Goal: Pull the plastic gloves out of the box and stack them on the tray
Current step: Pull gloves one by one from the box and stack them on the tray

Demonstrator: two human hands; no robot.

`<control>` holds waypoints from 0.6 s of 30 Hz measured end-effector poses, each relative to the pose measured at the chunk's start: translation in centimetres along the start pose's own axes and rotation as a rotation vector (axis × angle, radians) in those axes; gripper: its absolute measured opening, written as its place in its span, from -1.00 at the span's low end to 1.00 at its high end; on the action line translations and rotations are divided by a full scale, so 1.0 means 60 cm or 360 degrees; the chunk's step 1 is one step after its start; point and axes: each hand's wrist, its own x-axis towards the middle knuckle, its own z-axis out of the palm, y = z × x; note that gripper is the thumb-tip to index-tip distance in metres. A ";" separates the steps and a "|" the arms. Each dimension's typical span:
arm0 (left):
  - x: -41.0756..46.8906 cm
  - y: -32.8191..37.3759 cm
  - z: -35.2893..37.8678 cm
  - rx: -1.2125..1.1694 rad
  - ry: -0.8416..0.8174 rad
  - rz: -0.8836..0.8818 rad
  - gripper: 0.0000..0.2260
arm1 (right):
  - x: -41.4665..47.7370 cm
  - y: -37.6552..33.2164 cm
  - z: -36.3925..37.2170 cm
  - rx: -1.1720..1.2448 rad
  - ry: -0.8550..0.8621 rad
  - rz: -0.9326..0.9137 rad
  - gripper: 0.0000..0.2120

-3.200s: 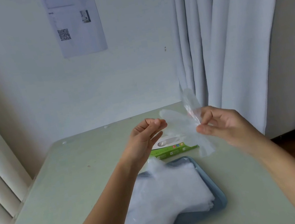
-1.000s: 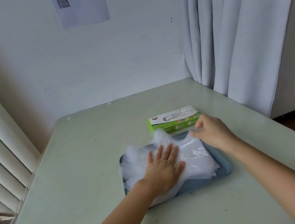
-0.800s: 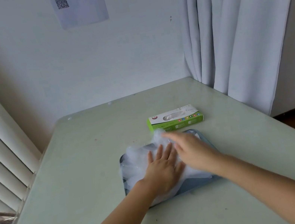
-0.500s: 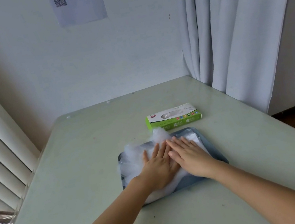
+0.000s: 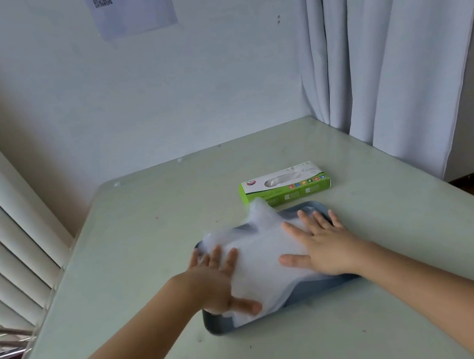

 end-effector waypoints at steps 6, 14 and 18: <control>-0.004 -0.021 -0.061 -0.0030 -0.0046 0.0034 -0.03 | 0.011 0.002 -0.034 -0.0077 0.0113 -0.0056 -0.22; 0.088 -0.035 -0.154 -0.0718 0.0998 0.0107 -0.53 | 0.136 0.038 -0.143 0.0688 0.0925 0.0198 -0.57; 0.164 -0.022 -0.188 -0.1003 0.1027 0.0200 -0.54 | 0.197 0.039 -0.156 0.0631 0.0530 0.0500 -0.41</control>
